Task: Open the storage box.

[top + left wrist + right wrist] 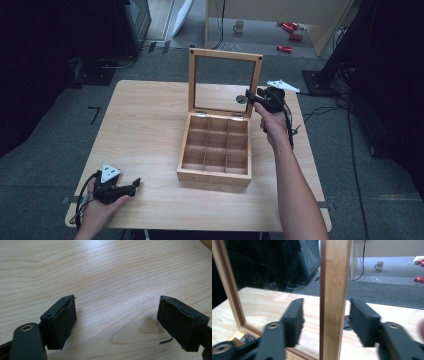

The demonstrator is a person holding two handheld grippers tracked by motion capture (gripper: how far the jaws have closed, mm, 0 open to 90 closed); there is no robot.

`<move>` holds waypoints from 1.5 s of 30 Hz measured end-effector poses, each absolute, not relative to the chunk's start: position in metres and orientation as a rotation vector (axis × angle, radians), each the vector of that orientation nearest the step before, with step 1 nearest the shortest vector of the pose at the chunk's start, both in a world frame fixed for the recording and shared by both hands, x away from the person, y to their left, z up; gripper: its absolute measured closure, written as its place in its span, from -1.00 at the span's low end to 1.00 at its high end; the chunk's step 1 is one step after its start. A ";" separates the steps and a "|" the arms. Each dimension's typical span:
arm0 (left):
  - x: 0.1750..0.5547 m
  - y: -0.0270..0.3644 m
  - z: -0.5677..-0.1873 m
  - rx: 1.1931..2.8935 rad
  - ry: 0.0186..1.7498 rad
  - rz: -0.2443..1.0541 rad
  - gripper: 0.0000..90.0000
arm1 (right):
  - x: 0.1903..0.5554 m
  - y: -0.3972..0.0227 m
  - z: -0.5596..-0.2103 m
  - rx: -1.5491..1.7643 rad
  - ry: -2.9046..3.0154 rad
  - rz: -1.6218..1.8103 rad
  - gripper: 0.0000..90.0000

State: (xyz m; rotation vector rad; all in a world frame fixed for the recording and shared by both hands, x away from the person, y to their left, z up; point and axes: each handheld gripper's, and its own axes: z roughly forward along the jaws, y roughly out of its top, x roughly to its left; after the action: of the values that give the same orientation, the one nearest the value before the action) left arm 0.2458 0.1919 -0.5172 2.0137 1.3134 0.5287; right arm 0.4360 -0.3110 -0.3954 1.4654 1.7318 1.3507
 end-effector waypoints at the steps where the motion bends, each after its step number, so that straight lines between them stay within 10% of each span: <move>1: 0.246 0.192 -0.517 2.015 1.313 0.530 -0.64 | 0.432 -0.310 -0.394 1.451 1.752 1.337 -0.28; 10: 0.245 0.189 -0.518 2.032 1.311 0.556 -0.64 | 0.416 -0.318 -0.397 1.446 1.774 1.305 -0.70; 45: 0.246 0.187 -0.518 2.044 1.312 0.560 -0.71 | 0.327 -0.362 -0.443 1.490 1.798 1.213 -0.81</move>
State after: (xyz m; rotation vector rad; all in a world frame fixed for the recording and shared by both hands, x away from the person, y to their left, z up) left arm 0.2458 0.1873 -0.5180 2.0441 1.3116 0.5599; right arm 0.3273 -0.3618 -0.4434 1.4897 1.7977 1.2134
